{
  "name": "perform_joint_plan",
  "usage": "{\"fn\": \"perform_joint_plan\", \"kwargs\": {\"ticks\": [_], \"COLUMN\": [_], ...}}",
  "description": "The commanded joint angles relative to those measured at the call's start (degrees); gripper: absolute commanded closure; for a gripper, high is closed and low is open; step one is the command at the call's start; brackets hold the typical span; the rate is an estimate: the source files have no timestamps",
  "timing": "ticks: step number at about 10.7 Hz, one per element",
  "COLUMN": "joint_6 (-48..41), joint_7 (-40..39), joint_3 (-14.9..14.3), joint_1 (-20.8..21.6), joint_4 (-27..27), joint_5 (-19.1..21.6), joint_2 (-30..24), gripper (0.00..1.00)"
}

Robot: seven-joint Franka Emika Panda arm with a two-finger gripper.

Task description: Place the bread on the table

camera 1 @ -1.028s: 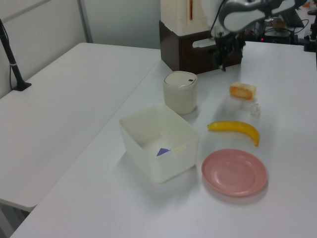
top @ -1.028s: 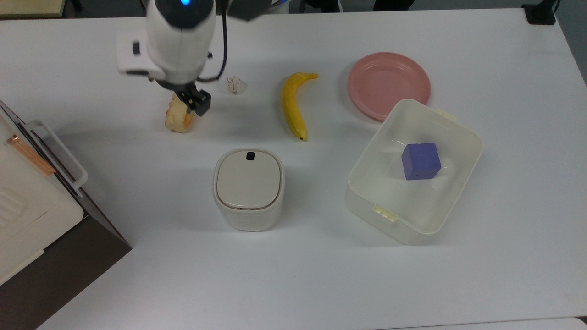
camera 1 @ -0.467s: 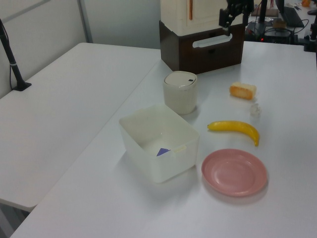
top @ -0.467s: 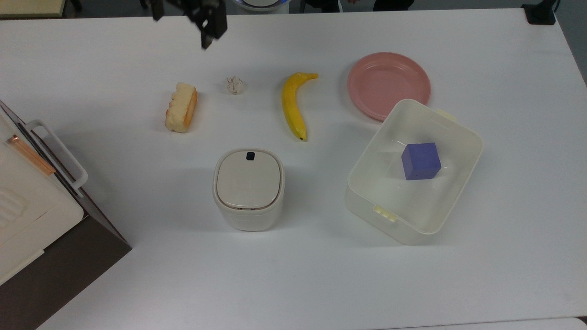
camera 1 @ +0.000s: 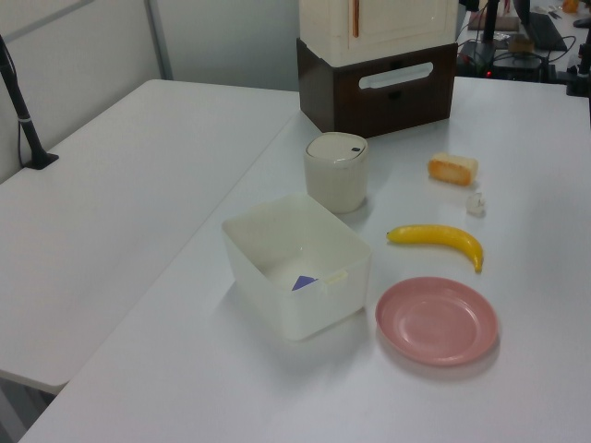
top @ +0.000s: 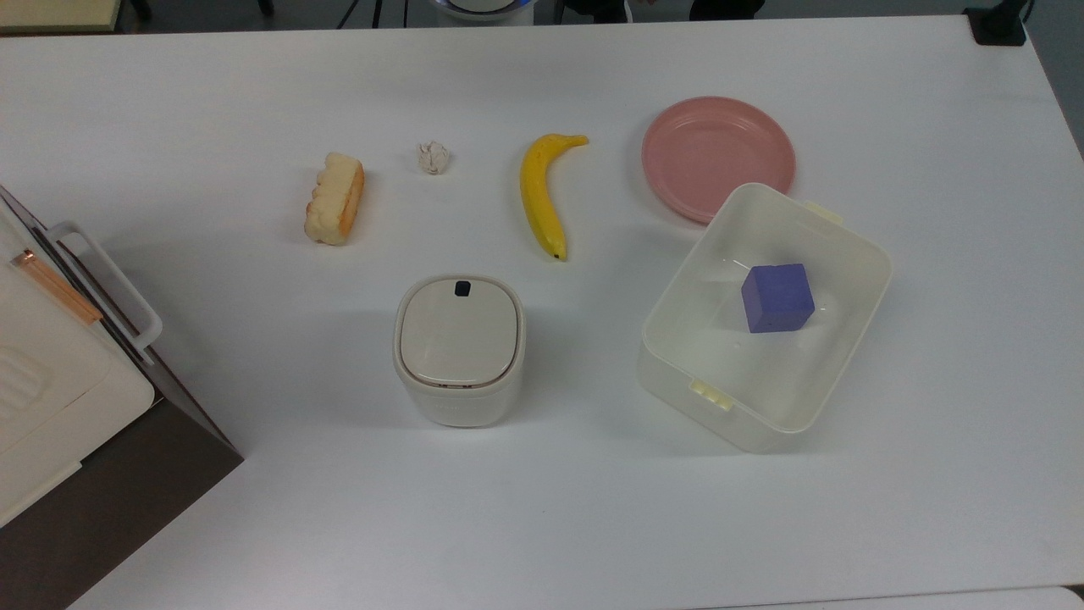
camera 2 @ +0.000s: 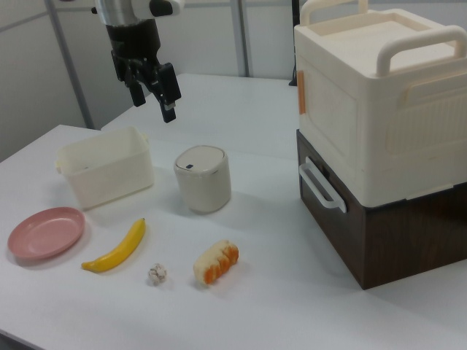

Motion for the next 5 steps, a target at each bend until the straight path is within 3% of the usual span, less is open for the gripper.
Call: {"fn": "perform_joint_plan", "kwargs": {"ticks": [1, 5], "joint_6": [0.15, 7.80], "joint_7": [-0.11, 1.82], "joint_3": [-0.02, 0.51], "joint_1": [0.83, 1.18], "joint_4": [-2.14, -7.77], "joint_5": [1.75, 1.75], "joint_2": [0.14, 0.32], "gripper": [0.00, 0.00]}}
